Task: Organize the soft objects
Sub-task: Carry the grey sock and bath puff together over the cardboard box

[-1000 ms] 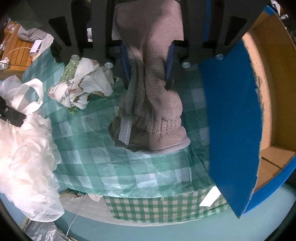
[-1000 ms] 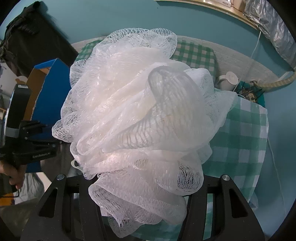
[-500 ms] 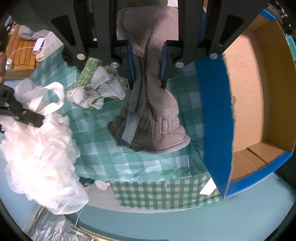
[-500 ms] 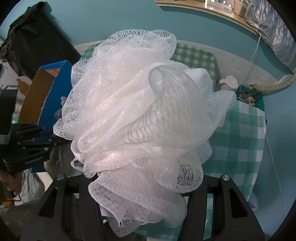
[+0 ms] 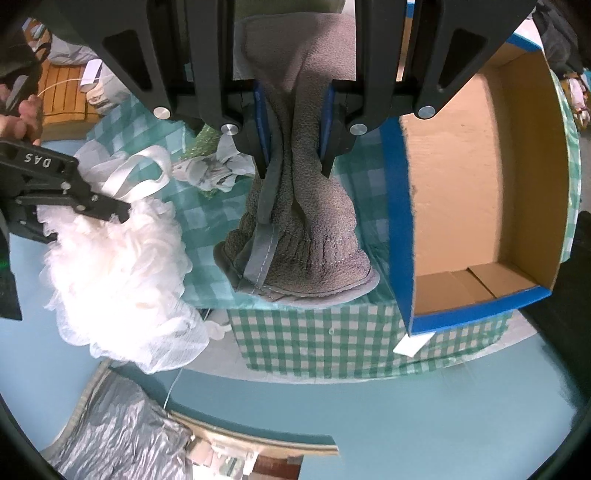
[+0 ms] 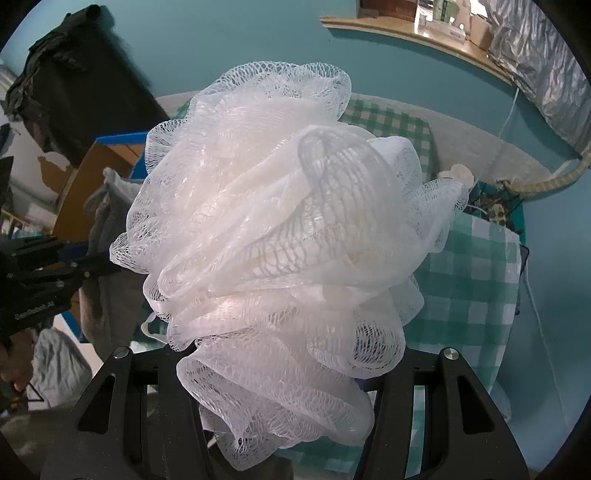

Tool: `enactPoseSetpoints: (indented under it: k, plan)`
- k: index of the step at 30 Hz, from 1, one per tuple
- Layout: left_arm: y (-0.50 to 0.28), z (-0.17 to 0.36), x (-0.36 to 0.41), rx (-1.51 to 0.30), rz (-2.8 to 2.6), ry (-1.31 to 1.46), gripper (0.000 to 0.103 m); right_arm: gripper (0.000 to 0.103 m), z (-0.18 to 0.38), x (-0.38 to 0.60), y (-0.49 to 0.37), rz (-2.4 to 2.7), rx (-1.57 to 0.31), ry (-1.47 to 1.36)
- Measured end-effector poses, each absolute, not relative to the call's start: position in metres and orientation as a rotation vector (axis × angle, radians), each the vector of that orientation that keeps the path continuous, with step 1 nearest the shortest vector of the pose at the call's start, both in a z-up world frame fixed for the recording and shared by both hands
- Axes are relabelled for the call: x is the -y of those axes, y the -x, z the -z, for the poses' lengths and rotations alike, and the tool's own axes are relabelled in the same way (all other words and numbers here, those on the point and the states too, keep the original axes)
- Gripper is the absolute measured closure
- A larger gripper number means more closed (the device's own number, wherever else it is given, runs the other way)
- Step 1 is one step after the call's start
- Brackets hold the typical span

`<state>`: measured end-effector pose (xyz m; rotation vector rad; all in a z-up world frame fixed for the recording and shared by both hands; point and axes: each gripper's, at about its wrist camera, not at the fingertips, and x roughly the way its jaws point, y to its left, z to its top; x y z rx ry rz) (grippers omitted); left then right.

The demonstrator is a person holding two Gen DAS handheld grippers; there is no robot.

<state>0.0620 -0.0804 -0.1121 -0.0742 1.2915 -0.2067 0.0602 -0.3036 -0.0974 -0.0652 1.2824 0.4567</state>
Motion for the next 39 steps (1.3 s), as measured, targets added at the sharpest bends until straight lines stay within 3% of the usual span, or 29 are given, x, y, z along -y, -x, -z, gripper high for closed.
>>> enactPoseSetpoints:
  k: [20, 39]
  plan:
    - [-0.040, 0.048, 0.032, -1.150, 0.120, 0.180, 0.080, 0.050, 0.064, 0.280, -0.064, -0.552, -1.211, 0.113]
    - [-0.019, 0.046, -0.037, -1.120, -0.016, 0.268, 0.080, 0.050, 0.051, 0.203, -0.067, -0.687, -1.181, 0.187]
